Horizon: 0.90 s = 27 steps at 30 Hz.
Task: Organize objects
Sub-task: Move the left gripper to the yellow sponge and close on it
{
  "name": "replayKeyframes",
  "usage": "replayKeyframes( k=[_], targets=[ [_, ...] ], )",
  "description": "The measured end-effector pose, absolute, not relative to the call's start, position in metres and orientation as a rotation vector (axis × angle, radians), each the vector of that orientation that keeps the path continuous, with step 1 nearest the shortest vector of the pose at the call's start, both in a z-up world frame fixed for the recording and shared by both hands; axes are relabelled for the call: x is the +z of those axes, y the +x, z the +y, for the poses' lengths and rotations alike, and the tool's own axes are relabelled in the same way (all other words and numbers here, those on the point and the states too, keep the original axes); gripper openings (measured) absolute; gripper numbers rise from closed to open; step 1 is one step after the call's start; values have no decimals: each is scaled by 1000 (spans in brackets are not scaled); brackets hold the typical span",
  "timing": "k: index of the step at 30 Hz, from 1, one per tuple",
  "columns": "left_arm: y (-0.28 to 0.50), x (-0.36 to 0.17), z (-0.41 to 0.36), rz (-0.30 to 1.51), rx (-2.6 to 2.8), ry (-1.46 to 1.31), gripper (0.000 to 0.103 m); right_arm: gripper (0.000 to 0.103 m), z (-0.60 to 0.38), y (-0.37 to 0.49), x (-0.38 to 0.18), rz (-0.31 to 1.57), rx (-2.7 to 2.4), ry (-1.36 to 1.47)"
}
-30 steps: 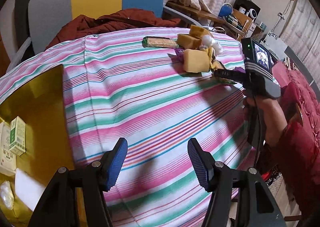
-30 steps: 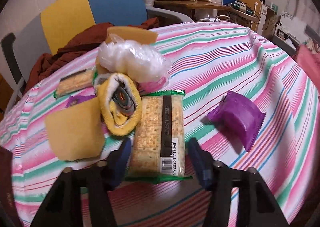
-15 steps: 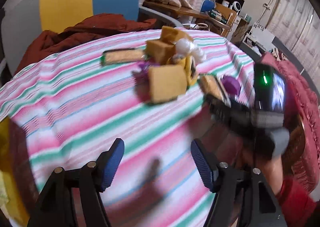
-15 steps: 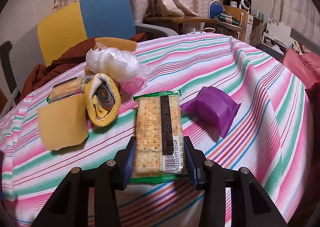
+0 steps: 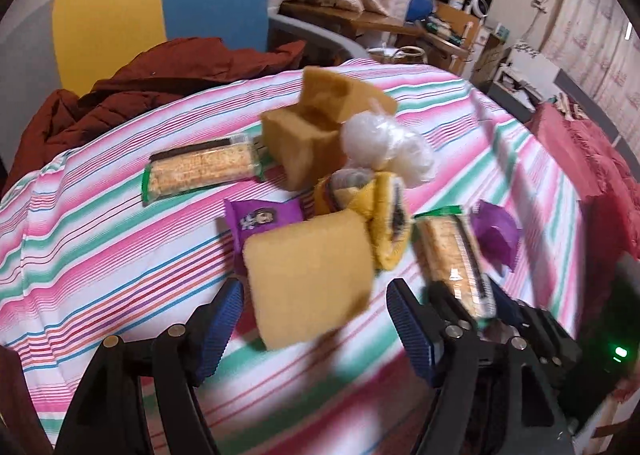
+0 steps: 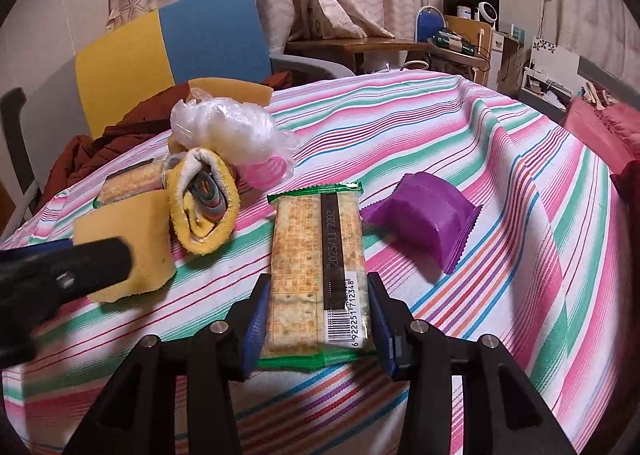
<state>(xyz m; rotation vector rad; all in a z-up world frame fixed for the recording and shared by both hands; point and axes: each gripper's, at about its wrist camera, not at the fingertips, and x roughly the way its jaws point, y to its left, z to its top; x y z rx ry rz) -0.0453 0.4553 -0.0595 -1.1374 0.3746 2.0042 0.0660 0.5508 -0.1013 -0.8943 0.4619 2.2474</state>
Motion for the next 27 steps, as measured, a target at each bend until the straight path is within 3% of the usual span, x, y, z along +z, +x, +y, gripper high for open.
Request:
replayKeyframes(
  k=[3, 10, 14, 16, 19, 22, 25, 27],
  targets=[
    [-50, -66, 449, 333, 2021, -1129, 54, 46, 549, 67, -101, 454, 2244, -893],
    [-33, -73, 423, 333, 2019, -1040, 40, 46, 547, 68, -100, 445, 2241, -891],
    [-22, -81, 405, 320, 2042, -1042, 15, 46, 546, 69, -100, 439, 2240, -890],
    [-21, -88, 397, 296, 2035, -1083, 15, 46, 545, 69, -100, 437, 2239, -891],
    [-12, -78, 385, 267, 2025, -1037, 16, 46, 545, 69, -99, 429, 2237, -894],
    [-7, -67, 390, 345, 2039, -951, 45, 46, 545, 69, -99, 428, 2237, -894],
    [-19, -55, 402, 378, 2058, -916, 54, 46, 545, 69, -99, 429, 2237, -893],
    [-34, -55, 419, 394, 2036, -979, 66, 46, 545, 69, -99, 429, 2238, -893]
  ],
)
